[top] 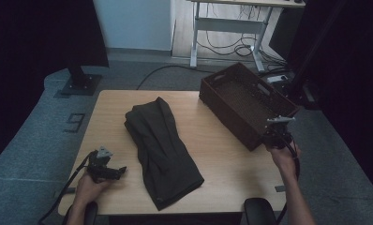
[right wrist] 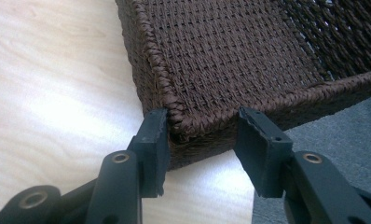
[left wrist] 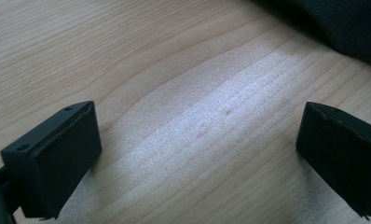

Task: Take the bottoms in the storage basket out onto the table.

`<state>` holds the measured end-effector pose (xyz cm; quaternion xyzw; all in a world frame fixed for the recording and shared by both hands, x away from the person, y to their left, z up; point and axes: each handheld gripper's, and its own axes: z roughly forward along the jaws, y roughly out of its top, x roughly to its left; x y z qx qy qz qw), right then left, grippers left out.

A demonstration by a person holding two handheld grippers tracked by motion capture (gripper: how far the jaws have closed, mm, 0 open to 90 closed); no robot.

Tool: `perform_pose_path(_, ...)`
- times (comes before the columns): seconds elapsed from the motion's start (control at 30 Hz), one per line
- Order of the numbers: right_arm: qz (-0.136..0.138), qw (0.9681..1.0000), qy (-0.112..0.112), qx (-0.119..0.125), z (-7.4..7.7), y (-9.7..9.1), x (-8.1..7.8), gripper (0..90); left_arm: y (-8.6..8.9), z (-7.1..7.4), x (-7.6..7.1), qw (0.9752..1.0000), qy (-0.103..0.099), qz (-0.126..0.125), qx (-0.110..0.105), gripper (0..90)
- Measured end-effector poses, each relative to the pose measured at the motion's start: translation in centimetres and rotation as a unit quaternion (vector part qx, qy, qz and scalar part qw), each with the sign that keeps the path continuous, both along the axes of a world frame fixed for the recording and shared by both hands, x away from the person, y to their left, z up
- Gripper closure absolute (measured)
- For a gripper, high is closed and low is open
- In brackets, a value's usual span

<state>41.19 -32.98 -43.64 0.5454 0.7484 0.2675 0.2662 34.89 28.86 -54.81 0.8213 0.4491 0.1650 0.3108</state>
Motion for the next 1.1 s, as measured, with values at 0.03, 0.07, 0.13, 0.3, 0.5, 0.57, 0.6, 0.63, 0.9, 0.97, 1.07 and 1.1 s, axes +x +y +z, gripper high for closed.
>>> perform_pose_path(0.03,-0.002,1.0000,0.000,0.002,0.0,-0.1,0.3,54.3,0.0,0.0,0.0,1.0000,0.000,0.000,0.000,0.0)
perform_pose_path(0.07,-0.004,1.0000,0.000,0.004,0.0,-0.1,0.6,54.3,0.0,0.0,0.0,1.0000,0.000,0.000,0.000,0.0)
perform_pose_path(0.13,-0.007,1.0000,0.000,0.005,-0.1,-0.3,1.1,54.4,0.0,0.0,0.0,1.0000,0.000,0.000,0.000,0.0)
perform_pose_path(0.3,-0.018,0.9998,0.001,-0.002,-0.2,-0.7,2.4,54.5,0.0,0.0,0.0,1.0000,0.000,0.000,0.000,0.0)
perform_pose_path(0.5,-0.032,0.9994,0.001,-0.014,-0.3,-1.3,3.7,54.8,0.0,0.0,0.0,1.0000,0.000,0.000,0.000,0.0)
perform_pose_path(0.57,-0.034,0.9993,0.001,-0.012,-0.4,-1.5,4.1,54.9,0.0,0.0,0.0,1.0000,0.000,0.000,0.000,0.0)
perform_pose_path(0.6,-0.036,0.9993,0.001,-0.013,-0.4,-1.5,4.3,54.9,0.0,0.0,0.0,1.0000,0.000,0.000,0.000,0.0)
perform_pose_path(0.63,-0.036,0.9993,0.000,-0.014,-0.4,-1.5,4.5,54.9,0.0,0.0,0.0,1.0000,0.000,0.000,0.000,0.0)
perform_pose_path(0.9,-0.039,0.9991,0.002,-0.017,-0.3,-1.0,5.9,55.0,0.0,0.0,0.0,1.0000,0.000,0.000,0.000,0.0)
perform_pose_path(0.97,-0.038,0.9991,0.001,-0.018,-0.3,-1.0,6.2,55.0,0.0,0.0,0.0,1.0000,0.000,0.000,0.000,0.0)
perform_pose_path(1.07,-0.039,0.9991,0.001,-0.016,-0.3,-1.0,6.3,55.0,0.0,0.0,0.0,1.0000,0.000,0.000,0.000,0.0)
perform_pose_path(1.1,-0.037,0.9992,0.002,-0.014,-0.3,-1.1,6.3,55.0,0.0,0.0,0.0,1.0000,0.000,0.000,0.000,0.0)
